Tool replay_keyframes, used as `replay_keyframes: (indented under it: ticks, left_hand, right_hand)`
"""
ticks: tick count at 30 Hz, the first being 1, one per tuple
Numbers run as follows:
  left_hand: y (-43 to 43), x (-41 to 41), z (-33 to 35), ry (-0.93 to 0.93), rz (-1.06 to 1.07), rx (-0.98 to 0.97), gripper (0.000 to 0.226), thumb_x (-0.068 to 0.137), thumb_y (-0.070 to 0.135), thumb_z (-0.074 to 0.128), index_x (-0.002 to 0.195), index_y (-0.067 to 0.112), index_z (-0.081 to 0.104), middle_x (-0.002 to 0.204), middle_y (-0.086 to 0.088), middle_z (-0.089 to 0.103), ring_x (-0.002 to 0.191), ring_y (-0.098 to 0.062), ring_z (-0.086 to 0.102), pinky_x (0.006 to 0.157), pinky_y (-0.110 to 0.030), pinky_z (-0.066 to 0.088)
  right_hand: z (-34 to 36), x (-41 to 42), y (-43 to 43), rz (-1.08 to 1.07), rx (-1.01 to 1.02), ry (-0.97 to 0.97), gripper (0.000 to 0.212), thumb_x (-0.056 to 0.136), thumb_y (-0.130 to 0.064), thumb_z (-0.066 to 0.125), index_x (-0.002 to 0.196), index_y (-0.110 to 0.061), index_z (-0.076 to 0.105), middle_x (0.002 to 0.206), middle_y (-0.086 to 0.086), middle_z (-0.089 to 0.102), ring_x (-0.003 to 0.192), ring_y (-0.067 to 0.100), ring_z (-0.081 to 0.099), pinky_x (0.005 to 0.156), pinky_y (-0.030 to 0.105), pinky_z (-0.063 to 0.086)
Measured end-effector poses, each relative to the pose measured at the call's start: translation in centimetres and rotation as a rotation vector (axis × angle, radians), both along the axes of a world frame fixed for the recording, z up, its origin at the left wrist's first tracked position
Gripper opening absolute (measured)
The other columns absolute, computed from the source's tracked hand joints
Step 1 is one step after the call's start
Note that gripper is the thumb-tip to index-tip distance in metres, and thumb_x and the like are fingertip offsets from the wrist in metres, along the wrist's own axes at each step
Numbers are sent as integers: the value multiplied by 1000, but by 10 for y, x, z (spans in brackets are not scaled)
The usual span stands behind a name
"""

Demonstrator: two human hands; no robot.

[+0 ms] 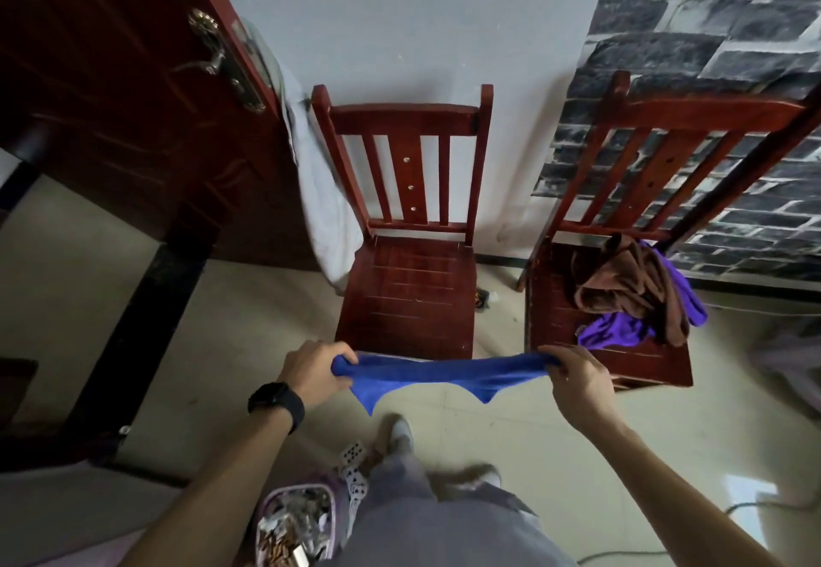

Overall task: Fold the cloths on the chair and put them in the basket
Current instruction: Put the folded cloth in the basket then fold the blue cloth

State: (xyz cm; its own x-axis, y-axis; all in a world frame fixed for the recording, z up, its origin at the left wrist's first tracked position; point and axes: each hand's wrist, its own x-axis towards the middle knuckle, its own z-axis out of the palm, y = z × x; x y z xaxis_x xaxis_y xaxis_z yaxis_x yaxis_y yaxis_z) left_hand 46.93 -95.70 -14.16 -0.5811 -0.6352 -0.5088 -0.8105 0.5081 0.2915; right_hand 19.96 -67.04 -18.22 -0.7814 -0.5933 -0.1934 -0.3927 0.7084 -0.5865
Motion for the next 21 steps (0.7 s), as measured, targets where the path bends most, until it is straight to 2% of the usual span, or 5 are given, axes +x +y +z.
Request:
replay_keyframes:
  ticks: [4,11,14,18,21]
  left_hand:
    - [2,21,-11,9,10,-189,12,79,37,72,92,38,71,85,3,67,85,-22,64,70,-33,48]
    - [-41,25,-32,45,-76,-362,3,80,30,76,79,27,76,65,-3,64,59,-27,59,52,-26,34]
    - [-78,8,-46,6,-72,-305,13,89,39,65,85,30,74,74,-1,66,66,-25,60,53,-28,40]
    - [-138,-28,-73,-107,-99,-248,24,93,46,53,96,28,68,89,-2,70,81,-27,64,65,-32,48]
    - [-180,-66,-95,-159,-58,-179,25,96,45,46,107,31,63,103,-4,70,95,-31,64,71,-33,47]
  right_hand:
    - [-20,11,10,109,37,110,26,82,5,72,105,-8,76,91,13,68,76,38,68,69,38,53]
    - [-27,10,-48,133,145,96,30,85,6,63,109,-7,72,93,17,65,84,41,65,71,35,45]
    - [-34,-4,-89,75,215,46,22,89,0,59,108,-6,69,93,19,65,86,43,63,70,40,45]
    - [-53,-28,-137,10,347,-7,14,86,-11,67,100,-12,67,88,14,63,83,42,63,63,36,39]
    - [-81,-49,-175,21,521,-57,23,84,-28,72,104,-20,63,93,5,65,85,37,64,65,34,42]
